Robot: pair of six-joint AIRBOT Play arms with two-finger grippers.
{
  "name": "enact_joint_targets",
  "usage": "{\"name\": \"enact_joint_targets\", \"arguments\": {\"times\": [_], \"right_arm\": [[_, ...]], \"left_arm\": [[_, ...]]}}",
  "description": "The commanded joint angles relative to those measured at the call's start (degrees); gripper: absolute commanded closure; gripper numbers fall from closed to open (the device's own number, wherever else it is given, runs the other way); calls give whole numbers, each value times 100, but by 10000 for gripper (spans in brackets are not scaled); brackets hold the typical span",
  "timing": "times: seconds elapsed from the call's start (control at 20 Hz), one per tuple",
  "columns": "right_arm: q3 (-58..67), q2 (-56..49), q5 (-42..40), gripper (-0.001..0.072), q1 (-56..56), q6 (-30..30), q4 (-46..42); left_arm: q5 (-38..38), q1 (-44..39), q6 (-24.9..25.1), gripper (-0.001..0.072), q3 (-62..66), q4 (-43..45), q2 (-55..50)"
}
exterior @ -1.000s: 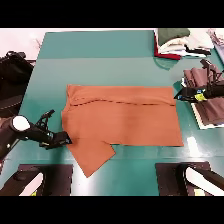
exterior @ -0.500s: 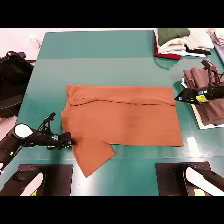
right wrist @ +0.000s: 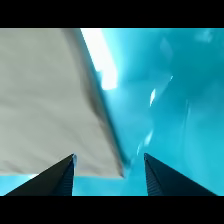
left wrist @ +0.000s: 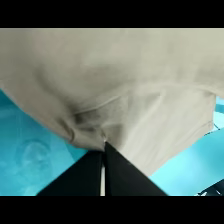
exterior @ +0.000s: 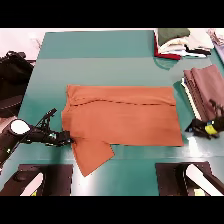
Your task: Fold the shirts.
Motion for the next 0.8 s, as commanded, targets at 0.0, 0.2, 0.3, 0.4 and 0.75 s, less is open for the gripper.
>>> {"name": "enact_joint_targets", "arguments": {"times": [0.0, 0.2, 0.3, 0.4, 0.75], "right_arm": [[-852, -96, -44, 272, -632, -4, -22], [-992, -457, -181, 287, -627, -267, 951], [-988, -533, -188, 472, -627, -584, 1456], [-979, -448, -164, 670, -581, -673, 1493], [-264, 870, 195, 696, 232, -420, 605]], "left_arm": [[-9, 4, 37, 683, 48, 39, 7], [0, 4, 42, 683, 48, 42, 7], [26, 4, 133, 684, 90, 105, 7], [-116, 4, 127, 685, 337, 249, 7], [-1270, 4, -444, 685, 1034, 964, 1102]]}}
